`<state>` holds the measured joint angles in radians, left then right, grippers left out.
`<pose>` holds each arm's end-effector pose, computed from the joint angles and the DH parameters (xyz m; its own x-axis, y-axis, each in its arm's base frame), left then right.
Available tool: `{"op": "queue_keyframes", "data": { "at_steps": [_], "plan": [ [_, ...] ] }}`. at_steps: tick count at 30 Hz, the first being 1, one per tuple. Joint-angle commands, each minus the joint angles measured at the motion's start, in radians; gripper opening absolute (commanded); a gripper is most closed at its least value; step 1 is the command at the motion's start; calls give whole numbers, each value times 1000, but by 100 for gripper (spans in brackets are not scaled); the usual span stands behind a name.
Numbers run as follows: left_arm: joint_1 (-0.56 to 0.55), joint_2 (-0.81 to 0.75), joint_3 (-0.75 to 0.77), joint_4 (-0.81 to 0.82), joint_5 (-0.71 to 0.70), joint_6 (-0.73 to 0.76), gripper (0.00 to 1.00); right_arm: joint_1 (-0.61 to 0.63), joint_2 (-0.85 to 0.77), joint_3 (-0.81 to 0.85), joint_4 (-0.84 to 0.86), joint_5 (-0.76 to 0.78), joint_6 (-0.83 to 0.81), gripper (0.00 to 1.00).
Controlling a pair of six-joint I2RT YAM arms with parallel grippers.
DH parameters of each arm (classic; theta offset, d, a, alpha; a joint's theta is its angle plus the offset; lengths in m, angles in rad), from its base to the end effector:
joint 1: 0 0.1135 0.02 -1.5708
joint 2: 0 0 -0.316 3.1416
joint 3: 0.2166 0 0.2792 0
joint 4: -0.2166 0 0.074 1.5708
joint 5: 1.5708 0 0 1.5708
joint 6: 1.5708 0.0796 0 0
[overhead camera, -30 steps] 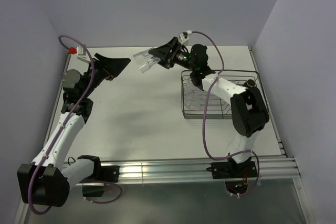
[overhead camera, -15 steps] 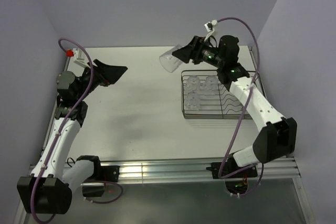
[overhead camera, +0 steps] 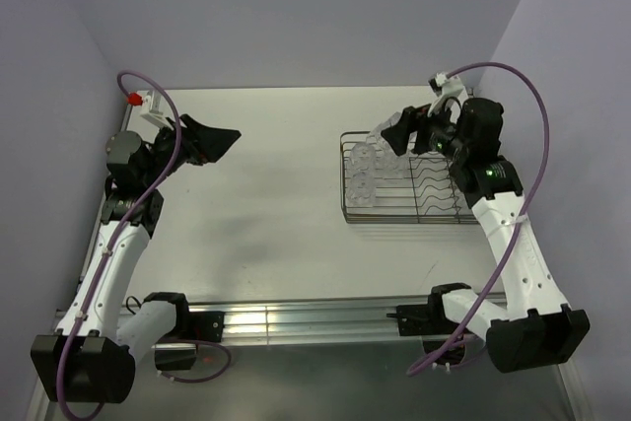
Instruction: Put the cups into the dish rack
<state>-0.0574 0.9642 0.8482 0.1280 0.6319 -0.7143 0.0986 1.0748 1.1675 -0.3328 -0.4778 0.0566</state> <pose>0.2527 -0.0616 0.4028 -0.4076 -0.5060 -0.7601 0.4884 0.5826 -0.6497 0.2712 0.0636 0.4420 -0.2664 0.0241 -0.9636 -0.5176 0.8397 0.1641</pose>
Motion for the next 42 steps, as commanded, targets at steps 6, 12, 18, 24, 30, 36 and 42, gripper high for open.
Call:
{"op": "queue_keyframes", "data": {
  "at_steps": [6,12,18,24,30,36,42],
  "plan": [
    [2,14,40,28,28,9,84,-14,-44,-153,-66,159,-164,44],
    [2,5,40,10,23,21,83,-14,-26,-196,-46,215,-182,43],
    [2,5,31,21,23,18,84,-14,-23,-265,-5,237,-218,42],
    [2,10,31,25,26,21,84,-14,-27,-347,86,254,-256,41],
    [2,16,28,25,29,21,83,-14,-7,-382,127,231,-250,41],
    [2,22,26,32,29,19,83,-14,11,-416,172,243,-256,42],
    [2,36,28,30,31,19,84,-14,37,-434,206,245,-253,43]
  ]
}}
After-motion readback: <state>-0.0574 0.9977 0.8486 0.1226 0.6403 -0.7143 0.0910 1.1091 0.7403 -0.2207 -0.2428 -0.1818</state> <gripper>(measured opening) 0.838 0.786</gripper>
